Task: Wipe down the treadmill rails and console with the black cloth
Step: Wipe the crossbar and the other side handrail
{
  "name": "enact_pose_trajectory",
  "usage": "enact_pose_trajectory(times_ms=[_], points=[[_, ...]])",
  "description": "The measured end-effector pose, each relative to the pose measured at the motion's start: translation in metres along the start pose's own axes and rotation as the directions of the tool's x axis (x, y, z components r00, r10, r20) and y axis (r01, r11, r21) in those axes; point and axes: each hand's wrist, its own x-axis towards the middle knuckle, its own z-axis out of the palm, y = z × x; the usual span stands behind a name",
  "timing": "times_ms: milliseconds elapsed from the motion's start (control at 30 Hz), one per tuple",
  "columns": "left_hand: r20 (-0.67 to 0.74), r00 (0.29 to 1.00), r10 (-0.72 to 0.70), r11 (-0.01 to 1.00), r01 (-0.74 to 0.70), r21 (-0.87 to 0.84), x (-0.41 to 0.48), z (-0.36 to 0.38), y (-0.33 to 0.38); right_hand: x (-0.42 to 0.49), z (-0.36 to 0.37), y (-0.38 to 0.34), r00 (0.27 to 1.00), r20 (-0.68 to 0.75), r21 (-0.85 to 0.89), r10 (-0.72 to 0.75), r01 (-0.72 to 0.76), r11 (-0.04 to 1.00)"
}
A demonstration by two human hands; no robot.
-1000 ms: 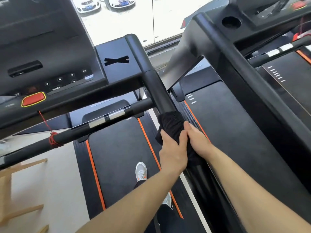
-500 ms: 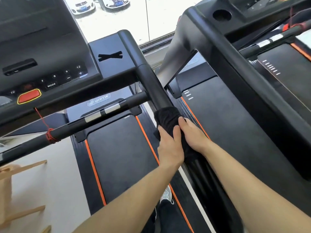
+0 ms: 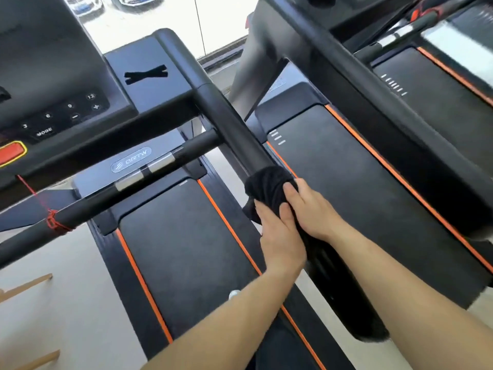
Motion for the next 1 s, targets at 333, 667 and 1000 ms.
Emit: enact_pose_trajectory(times_ms=[333, 667, 1000], points=[[-0.109, 0.994, -0.001, 0.998, -0.006, -0.060, 0.039, -0.001, 0.017, 0.024, 0.001, -0.004, 0.995, 0.054, 0.134, -0.090, 0.082, 0.988], [-0.166, 0.981, -0.101, 0.994, 0.092, -0.063, -0.028, 0.034, -0.002, -0.007, -0.003, 0.045, 0.980, 0.091, 0.174, -0.177, 0.159, 0.972], [-0.140, 0.990, -0.028, 0.992, 0.011, -0.126, -0.155, 0.092, -0.060, -0.115, -0.015, 0.149, 0.981, 0.139, 0.385, -0.135, 0.073, 0.920]])
